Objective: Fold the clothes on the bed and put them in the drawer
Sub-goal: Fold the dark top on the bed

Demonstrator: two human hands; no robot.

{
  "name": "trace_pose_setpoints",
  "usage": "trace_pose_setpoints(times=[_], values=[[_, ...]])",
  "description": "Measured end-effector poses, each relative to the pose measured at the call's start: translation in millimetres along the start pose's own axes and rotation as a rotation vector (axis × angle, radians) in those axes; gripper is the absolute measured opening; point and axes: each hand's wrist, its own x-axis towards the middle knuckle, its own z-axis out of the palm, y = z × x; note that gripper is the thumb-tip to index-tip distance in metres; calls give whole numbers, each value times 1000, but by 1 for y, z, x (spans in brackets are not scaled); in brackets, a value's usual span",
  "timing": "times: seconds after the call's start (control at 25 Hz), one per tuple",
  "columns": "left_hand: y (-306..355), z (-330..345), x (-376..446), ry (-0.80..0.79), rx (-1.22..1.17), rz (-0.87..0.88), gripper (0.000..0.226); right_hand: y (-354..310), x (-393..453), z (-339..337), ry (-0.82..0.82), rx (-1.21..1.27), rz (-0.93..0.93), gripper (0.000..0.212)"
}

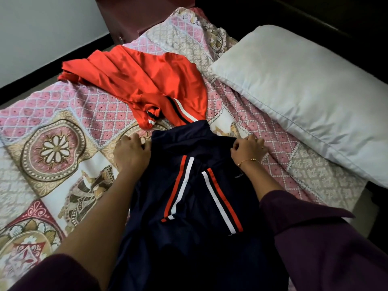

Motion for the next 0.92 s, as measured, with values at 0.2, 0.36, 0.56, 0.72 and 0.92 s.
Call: trace_pose_setpoints(times=[0.2,0.36,0.56,0.72,0.92], values=[[23,-11,21,-368,137,41,57,-14,21,-1,-35,81,-348,31],[37,-17,31,-313,224,63,38,-21,35,-2,110,4,-335,28],[77,-11,38,44,-151,170,29,-21,48,-10,297,344,-80,26],[79,21,-4,172,-331,226,27,-25,20,7,413,538,-165,16],[61,49,-90,-82,-127,318,30,-32,-44,54,278,475,-563,38]])
